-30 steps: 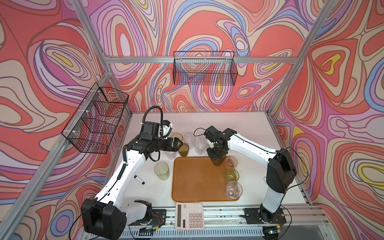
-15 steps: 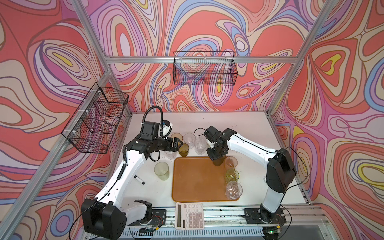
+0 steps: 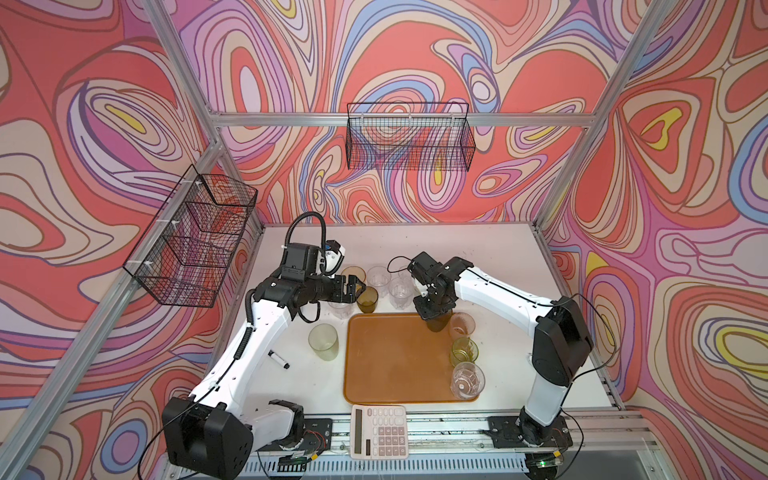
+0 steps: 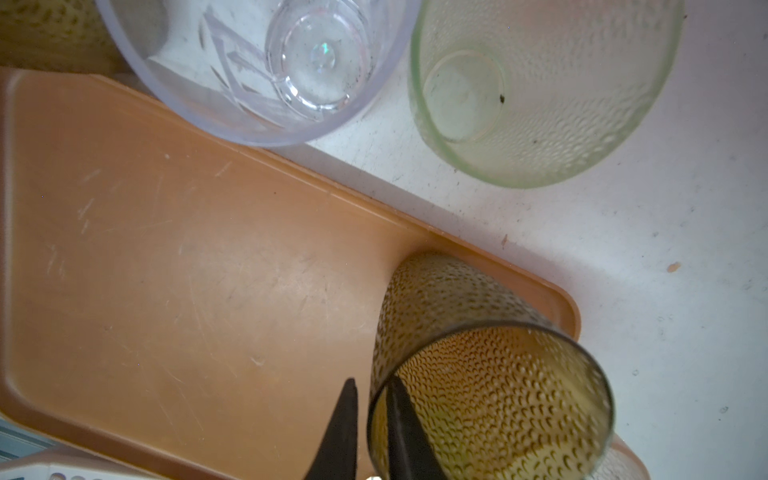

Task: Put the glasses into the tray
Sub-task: 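Lower the olive cup onto the tray beside the pink cup, then open the right gripper and raise it off the olive cup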

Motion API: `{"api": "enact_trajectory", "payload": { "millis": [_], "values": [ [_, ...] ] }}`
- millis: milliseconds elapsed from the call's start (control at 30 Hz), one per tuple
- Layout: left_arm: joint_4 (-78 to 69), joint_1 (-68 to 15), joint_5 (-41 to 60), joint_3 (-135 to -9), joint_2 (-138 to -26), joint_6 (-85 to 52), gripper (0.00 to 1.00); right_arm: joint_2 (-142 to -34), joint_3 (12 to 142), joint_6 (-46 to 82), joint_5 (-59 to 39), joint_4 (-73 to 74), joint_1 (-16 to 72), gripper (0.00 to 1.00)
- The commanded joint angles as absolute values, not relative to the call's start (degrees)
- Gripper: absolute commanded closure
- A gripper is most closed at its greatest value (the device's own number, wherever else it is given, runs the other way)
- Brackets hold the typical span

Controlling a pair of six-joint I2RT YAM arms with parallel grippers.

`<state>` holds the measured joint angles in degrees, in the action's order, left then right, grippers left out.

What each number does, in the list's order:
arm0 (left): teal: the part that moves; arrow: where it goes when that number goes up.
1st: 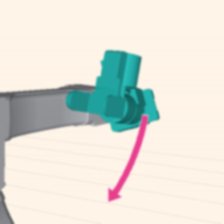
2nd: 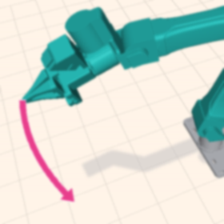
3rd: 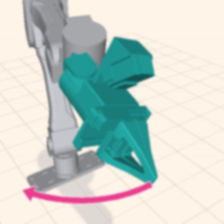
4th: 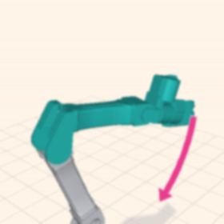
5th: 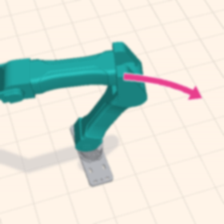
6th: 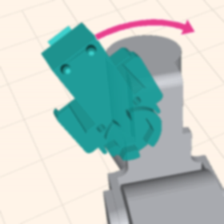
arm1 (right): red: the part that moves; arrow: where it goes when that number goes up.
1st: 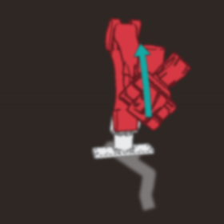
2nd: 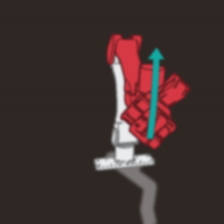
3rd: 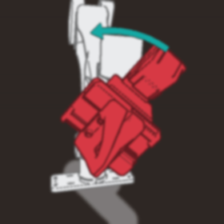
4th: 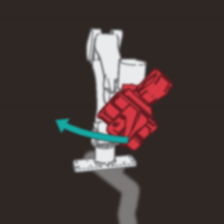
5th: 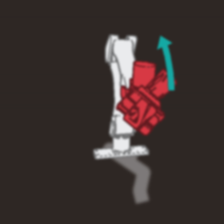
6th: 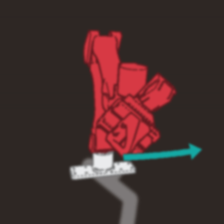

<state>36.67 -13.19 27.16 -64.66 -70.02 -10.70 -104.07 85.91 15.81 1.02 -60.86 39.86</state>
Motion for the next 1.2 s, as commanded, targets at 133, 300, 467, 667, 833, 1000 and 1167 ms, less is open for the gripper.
{"api": "enact_trajectory", "payload": {
  "millis": [133, 300, 467, 667, 833, 1000, 1167],
  "values": [
    [37.66, -13.54, 27.44, -65.32, -70.05, -9.68, 0.12, -103.57, 86.21, 15.62, 1.21, -61.09, 40.25, 0.83],
    [37.79, -13.54, 27.29, -65.30, -70.03, -9.58, 0.12, -102.13, 87.99, 14.02, 1.82, -60.69, 40.25, 0.79],
    [37.75, -13.54, 27.33, -65.37, -69.96, -9.58, 0.12, -101.98, 90.66, 11.04, 1.93, -60.39, 40.25, 0.75],
    [37.74, -13.53, 27.41, -65.33, -69.88, -9.59, 0.12, -103.83, 93.23, 6.58, 4.20, -60.18, 39.93, 0.70],
    [37.79, -13.54, 27.52, -65.25, -69.88, -9.58, 0.12, -104.52, 93.80, 2.68, 1.27, -57.26, 38.00, 0.68],
    [37.75, -13.54, 27.50, -65.28, -69.84, -9.50, 0.12, -106.46, 94.66, -0.48, 0.82, -56.44, 36.26, 0.68],
    [37.78, -13.54, 27.40, -65.28, -69.70, -9.49, 0.12, -106.68, 92.94, -1.80, -0.73, -52.84, 34.81, 0.68]
  ]
}}
